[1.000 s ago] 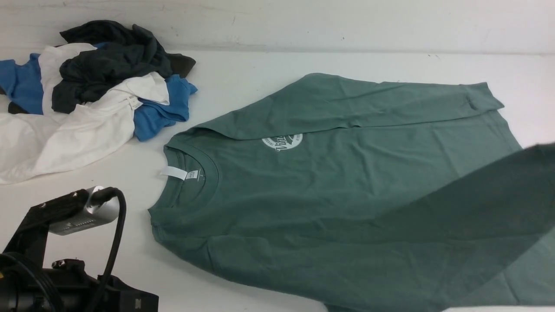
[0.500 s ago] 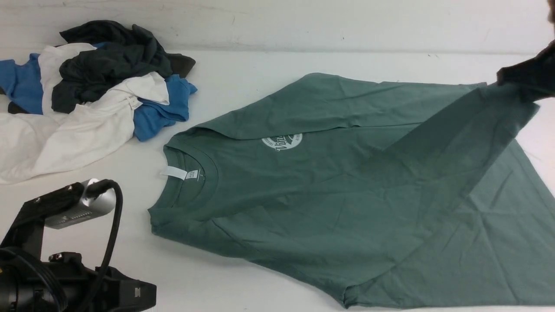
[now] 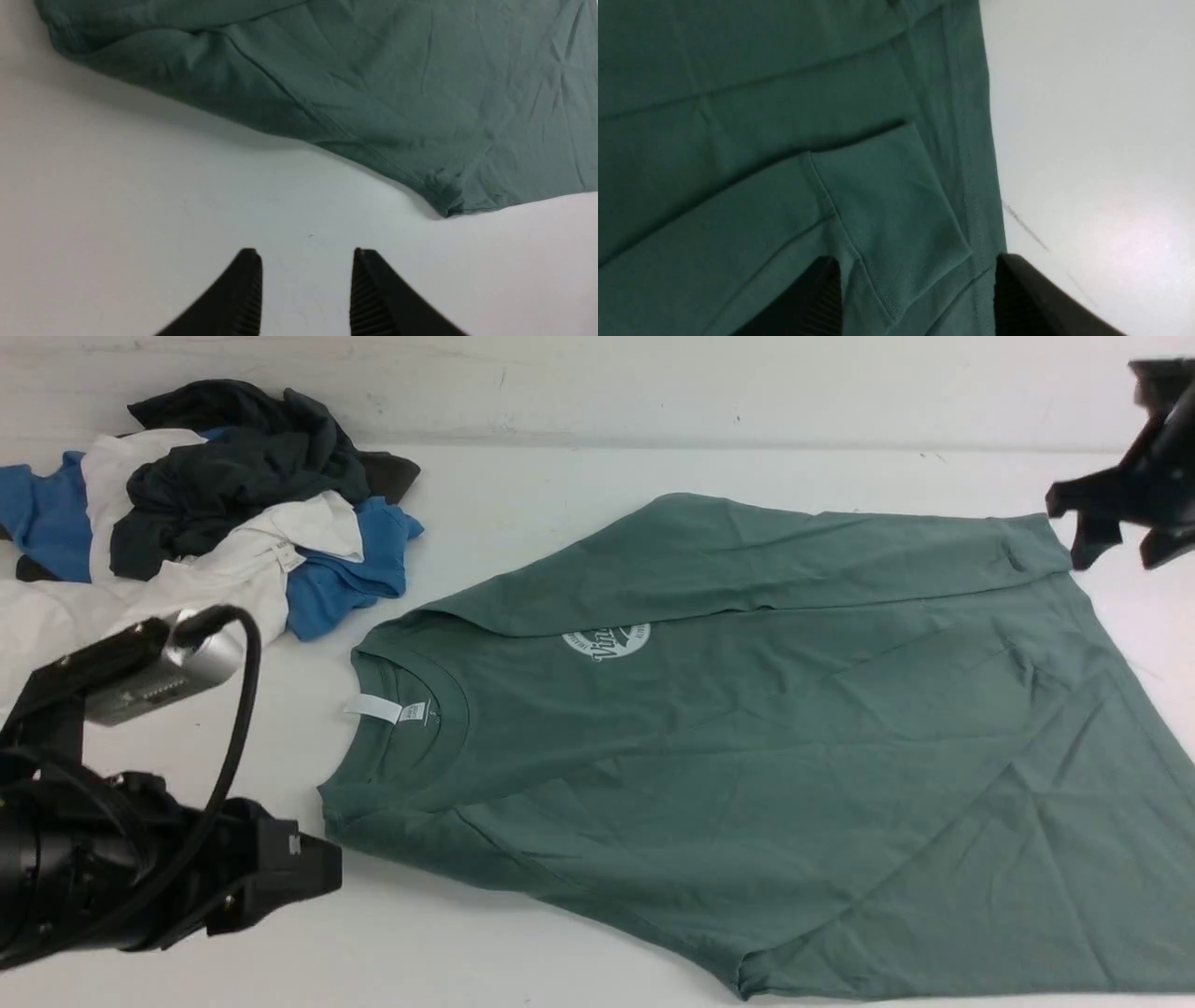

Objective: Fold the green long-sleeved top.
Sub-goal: Hold the cuff with your right arm as far away from the cuff

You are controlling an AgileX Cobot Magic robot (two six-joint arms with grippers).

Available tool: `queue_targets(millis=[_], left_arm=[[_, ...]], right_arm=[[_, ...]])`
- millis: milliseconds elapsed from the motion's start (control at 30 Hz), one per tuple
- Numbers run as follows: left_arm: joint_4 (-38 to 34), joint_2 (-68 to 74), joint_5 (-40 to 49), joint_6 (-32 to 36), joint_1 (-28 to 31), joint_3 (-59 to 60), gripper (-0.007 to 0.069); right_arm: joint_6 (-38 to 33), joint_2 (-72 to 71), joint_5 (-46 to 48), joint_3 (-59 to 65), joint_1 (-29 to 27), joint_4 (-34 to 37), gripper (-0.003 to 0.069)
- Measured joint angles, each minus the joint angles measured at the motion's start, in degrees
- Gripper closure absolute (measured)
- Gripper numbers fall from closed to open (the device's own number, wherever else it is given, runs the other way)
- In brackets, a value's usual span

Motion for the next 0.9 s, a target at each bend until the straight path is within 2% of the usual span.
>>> queue_targets(millis=[133, 200, 333, 367, 400, 533, 733, 900], left_arm=[[3.46, 6.21, 0.62, -2.74, 0.0, -3.87, 0.0313], [5.3, 10.57, 0.6, -4.41, 0.0, -5.52, 0.0294], [5.99, 17.92, 0.18, -5.0, 0.0, -8.47, 0.0267], [5.99, 18.6, 0.13, -5.0, 0.0, -8.77, 0.0267], [5.99, 21.46, -0.18, -5.04, 0.0, -10.14, 0.0259], [5.88, 26.2, -0.74, -5.28, 0.0, -11.84, 0.0258], [4.61, 32.65, -6.92, -5.4, 0.0, -12.04, 0.0258], [2.64, 36.37, -8.76, -6.12, 0.0, -12.11, 0.0258]], right_arm=[[0.0, -2.9, 0.7, -1.67, 0.0, 2.38, 0.0281], [0.0, -6.21, 0.9, -0.31, 0.0, 4.67, 0.0337], [0.0, -16.74, 0.96, 9.54, 0.0, 7.76, 0.0468], [0.0, -17.33, 0.96, 10.22, 0.0, 7.85, 0.0474], [0.0, -22.78, 1.14, 16.45, 0.0, 8.79, 0.0522], [0.0, -33.08, 1.46, 29.3, 0.0, 10.26, 0.0591], [0.0, -43.81, 1.78, 44.35, 0.0, 10.93, 0.0629], [-0.59, -46.63, 1.78, 49.21, 0.0, 10.98, 0.0632]])
